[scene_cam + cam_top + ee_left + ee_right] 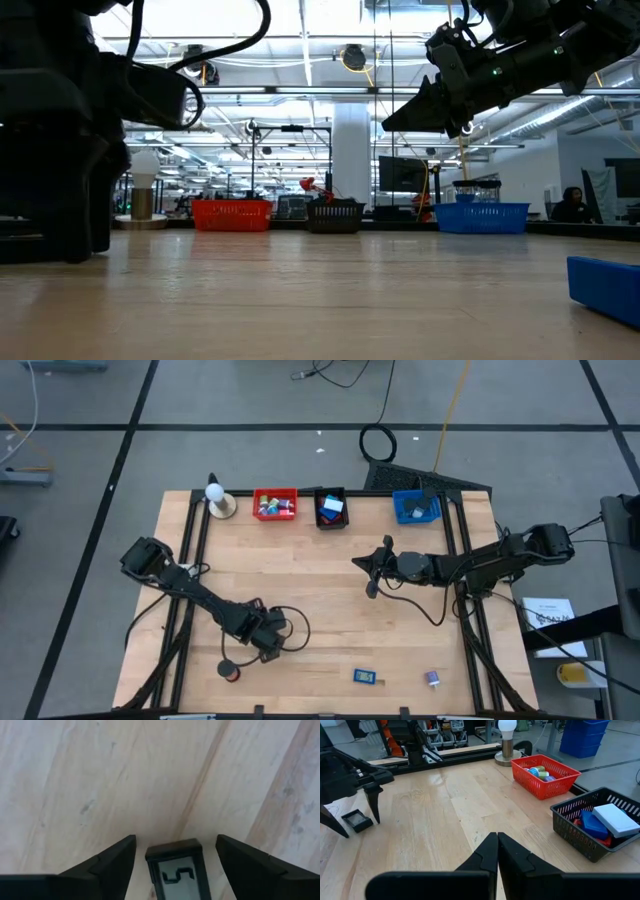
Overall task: Pick & Place Office items
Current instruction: Put the black digital timer into the black bin
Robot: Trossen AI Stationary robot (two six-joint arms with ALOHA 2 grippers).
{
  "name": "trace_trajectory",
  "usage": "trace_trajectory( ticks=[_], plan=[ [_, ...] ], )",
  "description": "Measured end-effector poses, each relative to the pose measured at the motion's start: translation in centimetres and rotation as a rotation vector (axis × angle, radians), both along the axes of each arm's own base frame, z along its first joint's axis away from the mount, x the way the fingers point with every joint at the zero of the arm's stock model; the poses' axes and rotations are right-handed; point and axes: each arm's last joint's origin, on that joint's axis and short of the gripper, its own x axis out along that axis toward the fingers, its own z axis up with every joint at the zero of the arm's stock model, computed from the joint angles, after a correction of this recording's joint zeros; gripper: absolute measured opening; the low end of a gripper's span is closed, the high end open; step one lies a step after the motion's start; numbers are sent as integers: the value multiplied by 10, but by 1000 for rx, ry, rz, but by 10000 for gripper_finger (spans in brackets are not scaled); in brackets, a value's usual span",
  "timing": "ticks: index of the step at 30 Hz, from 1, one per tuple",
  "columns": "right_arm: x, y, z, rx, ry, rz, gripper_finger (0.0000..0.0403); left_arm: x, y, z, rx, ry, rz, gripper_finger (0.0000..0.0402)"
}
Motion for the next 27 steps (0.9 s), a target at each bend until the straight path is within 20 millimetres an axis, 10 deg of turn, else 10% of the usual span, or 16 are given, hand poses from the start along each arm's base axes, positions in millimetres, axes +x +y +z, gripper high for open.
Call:
trace_trajectory(
  ticks=[14,27],
  plan=[
    [0,0,0,0,0,0,4,-5,4,4,25,46,-38,156],
    [0,0,0,0,0,0,4,16,86,60,282,-208,16,157]
  ],
)
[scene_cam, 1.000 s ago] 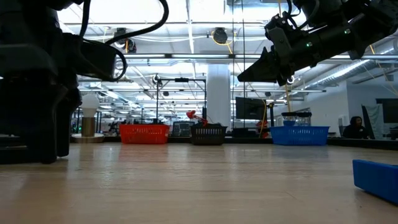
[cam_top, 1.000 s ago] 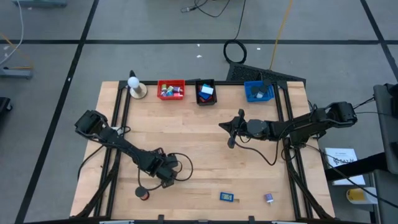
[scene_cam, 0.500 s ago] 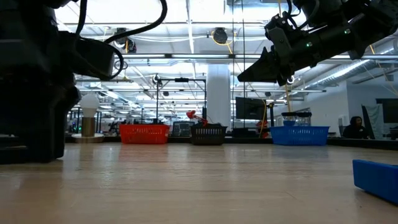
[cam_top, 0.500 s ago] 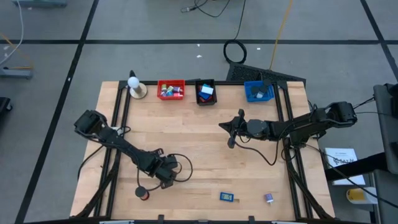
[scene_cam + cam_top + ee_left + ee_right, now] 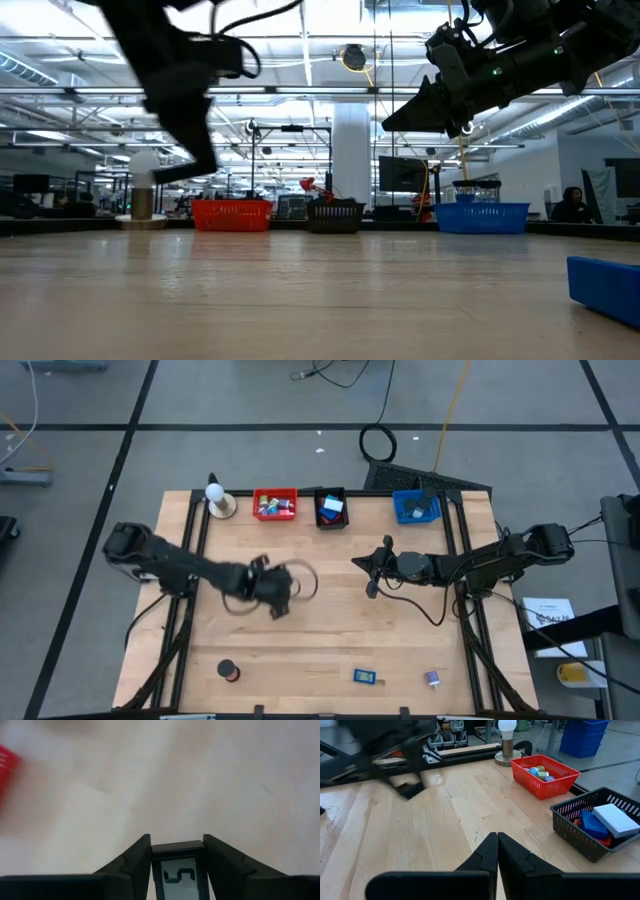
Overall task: Pick & Place Office items
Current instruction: Put the black digital timer into the black bin
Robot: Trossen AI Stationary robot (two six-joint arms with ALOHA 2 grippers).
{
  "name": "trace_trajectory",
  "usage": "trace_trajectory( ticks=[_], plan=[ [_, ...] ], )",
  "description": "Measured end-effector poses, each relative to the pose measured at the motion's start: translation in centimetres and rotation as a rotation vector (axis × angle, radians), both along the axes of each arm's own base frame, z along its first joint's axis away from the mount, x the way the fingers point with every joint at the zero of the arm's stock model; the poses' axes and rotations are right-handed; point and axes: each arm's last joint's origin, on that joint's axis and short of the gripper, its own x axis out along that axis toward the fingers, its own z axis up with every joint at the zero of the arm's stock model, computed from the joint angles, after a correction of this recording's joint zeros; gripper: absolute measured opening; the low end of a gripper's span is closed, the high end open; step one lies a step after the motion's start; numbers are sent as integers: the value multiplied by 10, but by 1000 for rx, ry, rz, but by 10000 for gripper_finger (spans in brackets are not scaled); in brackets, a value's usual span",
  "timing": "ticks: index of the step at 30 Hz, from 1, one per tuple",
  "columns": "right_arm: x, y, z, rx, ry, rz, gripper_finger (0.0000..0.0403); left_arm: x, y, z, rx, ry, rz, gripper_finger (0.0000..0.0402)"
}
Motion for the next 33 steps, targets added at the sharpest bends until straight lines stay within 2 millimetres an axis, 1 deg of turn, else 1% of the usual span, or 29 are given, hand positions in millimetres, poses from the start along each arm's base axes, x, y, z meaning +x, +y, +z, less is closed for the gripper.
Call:
trace_trajectory(
  ticks=[2,6,9,13,16,20,22,25,27,29,31,33],
  plan=[
    [0,0,0,0,0,0,4,5,24,7,60,-38,29,158],
    [0,0,0,0,0,0,4,21,77,17,124,-147,55,158],
    [0,0,0,0,0,0,4,30,120,25,149,-274,79,159],
    [0,0,0,0,0,0,4,29,171,39,215,-433,121,159],
    [0,0,0,0,0,0,4,27,199,43,252,-472,139,160],
    [0,0,0,0,0,0,4,42,225,42,228,-463,142,160],
    [0,0,0,0,0,0,4,57,234,40,215,-471,112,160],
    [0,0,0,0,0,-1,4,82,243,33,185,-472,40,160],
    [0,0,0,0,0,0,4,97,247,25,166,-465,-5,160],
    [0,0,0,0,0,0,4,110,249,12,162,-436,-31,160],
    [0,0,0,0,0,0,4,117,251,-1,157,-397,-46,160],
    [0,0,0,0,0,0,4,120,255,-9,152,-374,-48,160]
  ],
)
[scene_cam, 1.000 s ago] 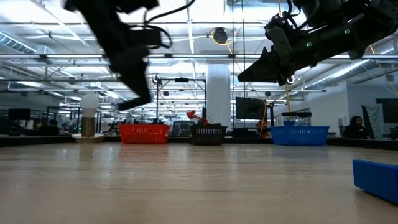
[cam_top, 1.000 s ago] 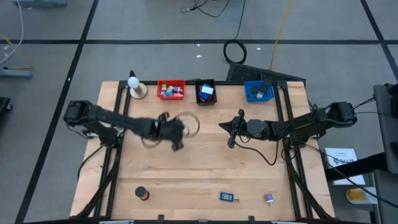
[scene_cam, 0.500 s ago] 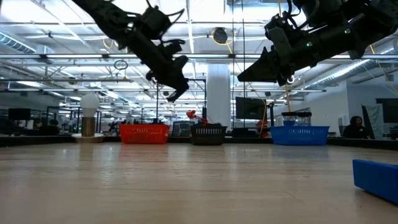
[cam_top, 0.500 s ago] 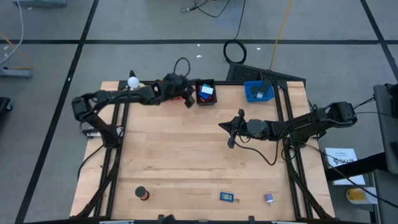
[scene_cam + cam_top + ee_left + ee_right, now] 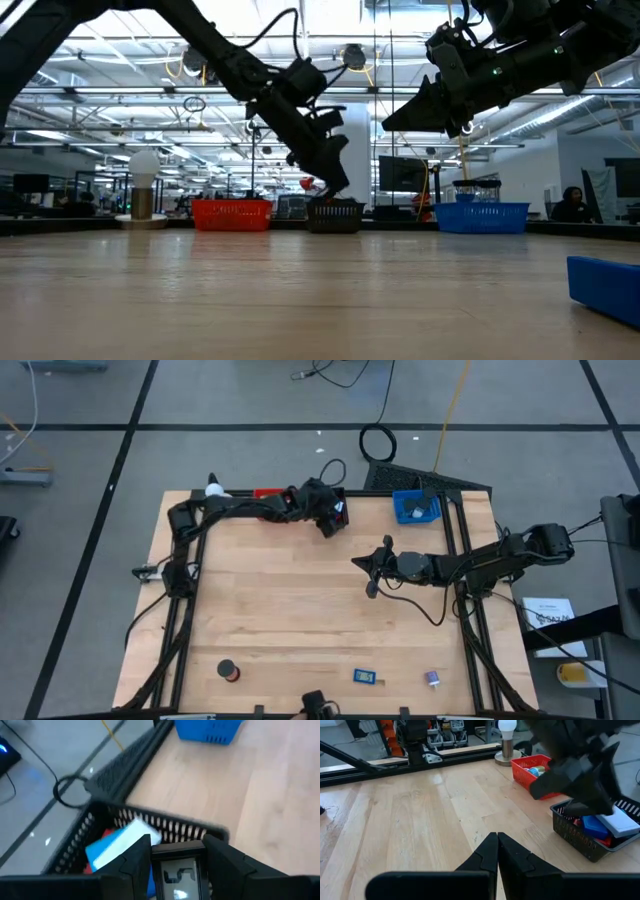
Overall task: Pick & Place Office items
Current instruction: Put the black digital timer into the black bin, then put the blue digital timer into the black bin
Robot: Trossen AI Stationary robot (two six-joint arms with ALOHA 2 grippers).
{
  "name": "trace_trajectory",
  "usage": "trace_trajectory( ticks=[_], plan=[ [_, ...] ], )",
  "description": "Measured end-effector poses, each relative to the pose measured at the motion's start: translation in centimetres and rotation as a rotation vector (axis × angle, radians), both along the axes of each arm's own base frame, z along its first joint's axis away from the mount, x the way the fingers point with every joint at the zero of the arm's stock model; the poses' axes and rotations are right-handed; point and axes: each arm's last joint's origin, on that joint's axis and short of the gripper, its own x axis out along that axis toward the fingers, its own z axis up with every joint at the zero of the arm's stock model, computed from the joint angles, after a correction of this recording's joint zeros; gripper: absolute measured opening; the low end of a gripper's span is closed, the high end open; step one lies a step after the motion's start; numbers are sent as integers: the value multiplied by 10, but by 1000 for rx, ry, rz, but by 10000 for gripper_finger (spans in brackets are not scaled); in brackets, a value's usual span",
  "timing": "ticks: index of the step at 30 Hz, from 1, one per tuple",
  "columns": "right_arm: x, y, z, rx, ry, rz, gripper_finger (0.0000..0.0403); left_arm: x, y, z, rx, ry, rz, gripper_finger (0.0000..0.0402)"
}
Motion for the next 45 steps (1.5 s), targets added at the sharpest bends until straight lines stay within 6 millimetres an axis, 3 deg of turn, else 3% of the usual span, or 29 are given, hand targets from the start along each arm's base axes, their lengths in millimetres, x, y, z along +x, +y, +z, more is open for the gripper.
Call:
trace_trajectory(
  ticks=[9,15,18,22,25,28,33,38,45],
  plan=[
    [0,0,1,0,-8,0,4,-3,5,-11,-29,53,14,167],
    [0,0,1,0,-8,0,4,-2,3,-11,-31,56,12,225],
    [0,0,1,0,-8,0,4,-5,2,-3,-16,55,2,252],
    [0,0,1,0,-8,0,4,-11,-5,25,18,22,-7,260],
    [0,0,1,0,-9,0,4,-19,-20,47,40,21,-45,232],
    [0,0,1,0,-8,0,4,-31,-41,59,62,-14,-94,178],
    [0,0,1,1,-15,0,4,-63,-78,48,94,-123,-146,82],
    [0,0,1,1,-15,0,4,-103,-110,37,133,-286,-213,12],
    [0,0,1,1,-14,0,4,-144,-138,35,74,-371,-256,28]
  ],
)
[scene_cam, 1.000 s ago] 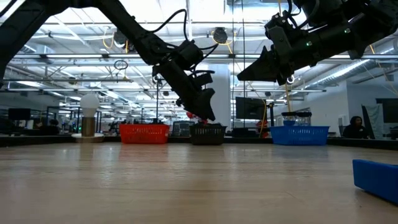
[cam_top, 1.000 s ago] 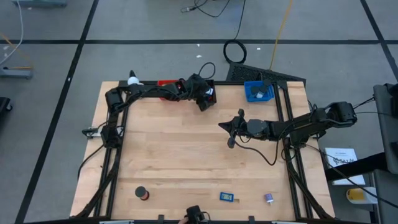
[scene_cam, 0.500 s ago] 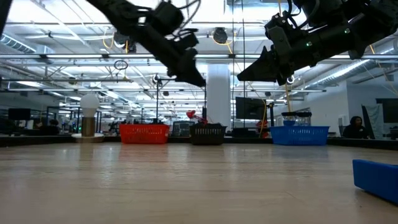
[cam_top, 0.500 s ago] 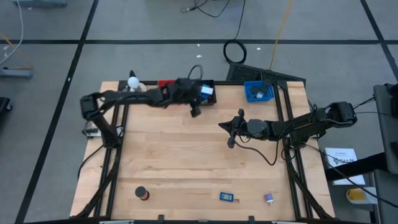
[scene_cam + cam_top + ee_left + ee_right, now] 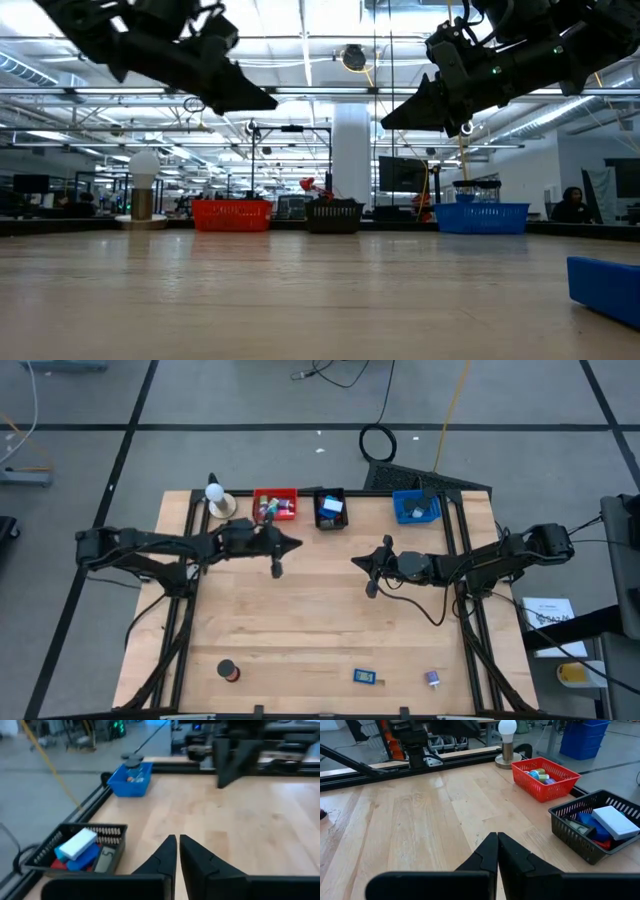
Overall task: Pick & Place Office items
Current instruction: Put the blue digital timer into the black bin
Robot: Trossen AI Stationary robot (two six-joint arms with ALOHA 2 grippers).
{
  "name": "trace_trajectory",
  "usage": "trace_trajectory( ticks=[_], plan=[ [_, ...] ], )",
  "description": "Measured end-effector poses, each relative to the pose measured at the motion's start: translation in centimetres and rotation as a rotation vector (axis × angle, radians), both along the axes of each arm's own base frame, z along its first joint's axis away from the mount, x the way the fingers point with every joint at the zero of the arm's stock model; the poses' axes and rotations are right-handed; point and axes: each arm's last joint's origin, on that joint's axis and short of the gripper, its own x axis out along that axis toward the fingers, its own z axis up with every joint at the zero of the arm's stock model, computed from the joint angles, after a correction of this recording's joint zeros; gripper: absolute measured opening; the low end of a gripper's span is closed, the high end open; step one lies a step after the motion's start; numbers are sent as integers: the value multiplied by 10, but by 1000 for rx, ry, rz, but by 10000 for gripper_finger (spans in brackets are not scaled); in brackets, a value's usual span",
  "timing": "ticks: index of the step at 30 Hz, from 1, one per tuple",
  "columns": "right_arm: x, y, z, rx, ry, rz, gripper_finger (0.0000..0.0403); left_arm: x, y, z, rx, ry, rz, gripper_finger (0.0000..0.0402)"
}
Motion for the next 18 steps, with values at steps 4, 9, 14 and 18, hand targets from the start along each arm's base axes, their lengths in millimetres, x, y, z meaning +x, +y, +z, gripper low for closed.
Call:
trace_trajectory(
  ticks=[4,9,14,18],
  plan=[
    [0,0,0,0,1,0,4,-13,-12,-2,55,-76,-44,30],
    [0,0,0,0,0,-1,4,-29,-21,-10,54,-189,-70,10],
    [0,0,0,0,0,0,4,-42,-24,-25,44,-180,-96,13],
    [0,0,0,0,0,0,4,-52,-26,-27,42,-197,-95,30]
  ],
)
